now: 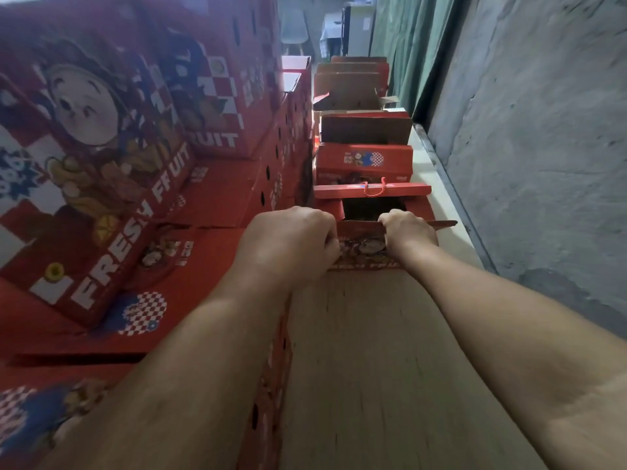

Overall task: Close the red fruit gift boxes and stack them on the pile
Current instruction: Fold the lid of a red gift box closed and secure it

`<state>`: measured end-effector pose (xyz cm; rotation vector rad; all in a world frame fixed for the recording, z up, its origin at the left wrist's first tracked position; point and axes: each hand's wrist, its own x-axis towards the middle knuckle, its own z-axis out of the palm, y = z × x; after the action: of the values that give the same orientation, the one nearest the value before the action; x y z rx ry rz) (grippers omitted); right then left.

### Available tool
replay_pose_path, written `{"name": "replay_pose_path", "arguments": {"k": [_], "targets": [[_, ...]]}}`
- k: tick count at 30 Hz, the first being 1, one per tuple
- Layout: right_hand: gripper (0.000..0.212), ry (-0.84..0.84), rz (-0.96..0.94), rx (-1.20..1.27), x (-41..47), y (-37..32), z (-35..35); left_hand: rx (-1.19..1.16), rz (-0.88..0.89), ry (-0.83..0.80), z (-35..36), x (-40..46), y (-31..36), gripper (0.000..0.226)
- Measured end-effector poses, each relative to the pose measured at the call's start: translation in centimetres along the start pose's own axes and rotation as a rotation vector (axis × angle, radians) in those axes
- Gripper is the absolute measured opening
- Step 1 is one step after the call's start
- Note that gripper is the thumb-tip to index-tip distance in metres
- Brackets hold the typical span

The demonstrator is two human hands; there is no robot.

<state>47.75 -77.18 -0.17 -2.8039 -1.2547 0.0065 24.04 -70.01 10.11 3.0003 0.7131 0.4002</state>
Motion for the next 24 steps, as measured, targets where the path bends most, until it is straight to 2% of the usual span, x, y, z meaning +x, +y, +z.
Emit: {"name": "replay_pose_path", "arguments": {"k": [7, 10, 12, 14, 16, 19, 21, 22, 24], "targets": [[0.025, -0.140, -0.228, -0.046, -12.6, 8.3, -2.4, 0.114, 0.070, -0.137, -1.2, -0.7, 1.2, 0.018], [0.017, -0.214, -0.367, -0.127, -17.8, 10.9, -4.9, 0.145, 0.184, -0.209, -1.8, -1.5, 2.3, 0.015], [0.009, -0.229, -0.411, -0.126, -21.7, 12.5, -6.2, 0.108, 0.264, -0.336, -1.8, -2.2, 3.1, 0.017], [0.012, -0.180, -0.260, 0.021, -26.1, 14.0, -6.1, -0.067, 0.266, -0.606, -1.3, -2.9, 4.9, 0.034], [0.034, -0.064, 0.077, 0.366, -30.6, 14.1, -4.6, -0.126, 0.248, -0.807, 0.1, -4.1, 7.6, 0.059], [0.057, 0.133, 0.552, 1.114, -36.5, 9.6, -1.2, -0.122, 0.196, -0.896, 3.5, -6.1, 11.9, 0.090], [0.067, 0.125, 0.869, 1.525, -38.3, 6.8, 0.8, -0.229, 0.088, -0.979, 5.7, -7.1, 14.7, 0.097], [0.075, 0.103, 0.970, 1.696, -38.5, 6.1, 1.5, -0.344, 0.015, -0.985, 6.7, -7.7, 15.9, 0.096], [0.069, 0.035, 0.965, 1.902, -38.1, 5.5, 1.6, -0.562, -0.121, -0.862, 8.6, -9.8, 17.7, 0.093]]}}
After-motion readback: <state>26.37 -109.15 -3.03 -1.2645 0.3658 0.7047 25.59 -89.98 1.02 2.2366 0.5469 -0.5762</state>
